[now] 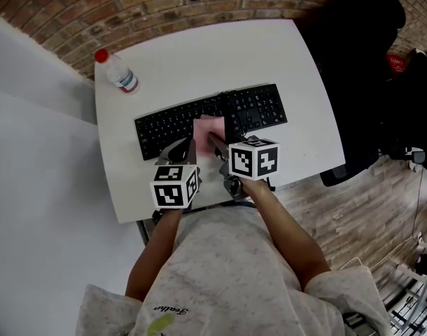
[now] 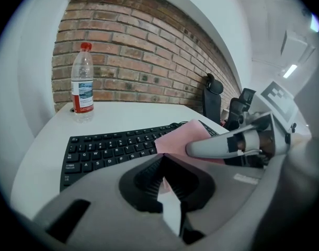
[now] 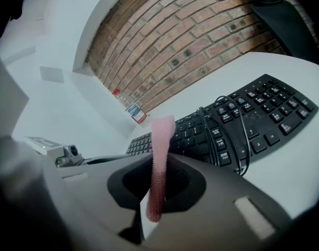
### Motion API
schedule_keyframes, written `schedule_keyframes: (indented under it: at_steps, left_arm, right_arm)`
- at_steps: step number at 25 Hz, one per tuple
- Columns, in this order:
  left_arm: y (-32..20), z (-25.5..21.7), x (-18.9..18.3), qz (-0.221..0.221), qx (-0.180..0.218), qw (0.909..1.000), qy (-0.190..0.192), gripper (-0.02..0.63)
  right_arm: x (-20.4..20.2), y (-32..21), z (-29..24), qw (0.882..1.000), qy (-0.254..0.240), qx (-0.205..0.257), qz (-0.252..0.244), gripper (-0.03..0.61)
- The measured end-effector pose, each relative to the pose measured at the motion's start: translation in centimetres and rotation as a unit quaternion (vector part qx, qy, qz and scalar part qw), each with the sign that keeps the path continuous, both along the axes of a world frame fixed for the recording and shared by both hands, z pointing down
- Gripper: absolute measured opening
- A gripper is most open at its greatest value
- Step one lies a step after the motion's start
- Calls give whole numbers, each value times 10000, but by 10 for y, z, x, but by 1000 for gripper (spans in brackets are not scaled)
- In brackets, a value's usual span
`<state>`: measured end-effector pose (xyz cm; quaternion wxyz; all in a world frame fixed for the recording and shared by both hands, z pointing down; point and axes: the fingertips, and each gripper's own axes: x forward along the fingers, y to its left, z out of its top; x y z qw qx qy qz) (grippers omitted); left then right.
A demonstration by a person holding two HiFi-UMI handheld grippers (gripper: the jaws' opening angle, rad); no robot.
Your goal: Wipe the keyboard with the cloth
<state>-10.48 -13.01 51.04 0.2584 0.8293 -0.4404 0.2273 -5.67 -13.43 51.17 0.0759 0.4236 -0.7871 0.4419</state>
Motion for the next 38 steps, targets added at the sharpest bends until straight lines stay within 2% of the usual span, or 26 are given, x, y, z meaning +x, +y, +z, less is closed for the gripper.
schedule_keyframes:
  at_steps: [21,38]
  left_arm:
    - [-8,-3,51,178,44,9997,-144,-8]
    - [-7,3,99,370,19,9989,-290,-8]
  right_arm:
    - [53,-5,-6,9999,-36,154,-68,18]
    - [98,-3,-3,9995,-251,172,-37,18]
